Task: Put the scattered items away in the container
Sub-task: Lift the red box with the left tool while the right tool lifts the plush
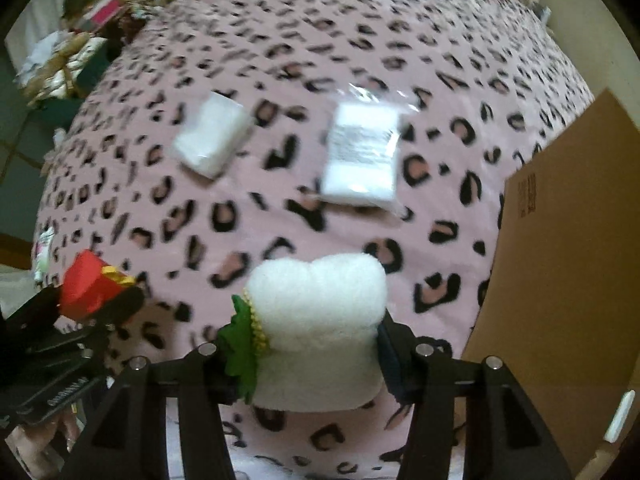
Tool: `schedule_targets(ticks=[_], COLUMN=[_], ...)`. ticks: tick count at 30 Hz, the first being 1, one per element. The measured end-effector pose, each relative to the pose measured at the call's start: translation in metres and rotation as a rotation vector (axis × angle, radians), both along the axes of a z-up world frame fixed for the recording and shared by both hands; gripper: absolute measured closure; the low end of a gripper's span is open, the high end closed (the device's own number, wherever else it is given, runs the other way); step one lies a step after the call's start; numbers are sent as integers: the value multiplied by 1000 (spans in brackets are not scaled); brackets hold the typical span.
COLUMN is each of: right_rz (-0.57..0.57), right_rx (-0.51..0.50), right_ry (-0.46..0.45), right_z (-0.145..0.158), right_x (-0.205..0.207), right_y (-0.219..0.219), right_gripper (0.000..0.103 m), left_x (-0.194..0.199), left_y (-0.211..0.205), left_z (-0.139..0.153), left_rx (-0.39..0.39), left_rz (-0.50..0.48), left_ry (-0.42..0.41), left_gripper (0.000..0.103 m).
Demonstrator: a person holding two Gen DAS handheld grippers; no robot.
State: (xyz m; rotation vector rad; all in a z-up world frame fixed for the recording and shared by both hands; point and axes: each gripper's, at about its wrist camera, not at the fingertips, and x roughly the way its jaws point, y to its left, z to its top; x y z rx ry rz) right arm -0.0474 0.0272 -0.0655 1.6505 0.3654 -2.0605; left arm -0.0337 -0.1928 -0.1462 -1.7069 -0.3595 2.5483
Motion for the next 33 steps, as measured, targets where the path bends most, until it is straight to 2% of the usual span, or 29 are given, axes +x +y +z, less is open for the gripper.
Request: schedule_targets(ticks=[3,4,5,14,24,33], right_rz=[29,40,49,115,136,90], right_rx=[-16,-22,-25,-57,-120,-150], right_ry=[10,15,18,52,93,127], right_z=[-27,-24,-35,-3,31,53], right_x=[17,21,32,51,71,70], right_y=[-53,-55,-60,-63,-33,22], right_gripper=[50,50,50,50,50,50], left_x=[9,13,16,42,64,61], left_y=[-1,-1,-1,5,36,91], left_z=[9,13,16,47,87,115], left_rx=[-13,-18,-21,-62,-114,-153], left_rz=[1,3,5,10,-31,-119], left_ry=[10,15,18,41,78,101], left_gripper=[39,39,39,39,39,39])
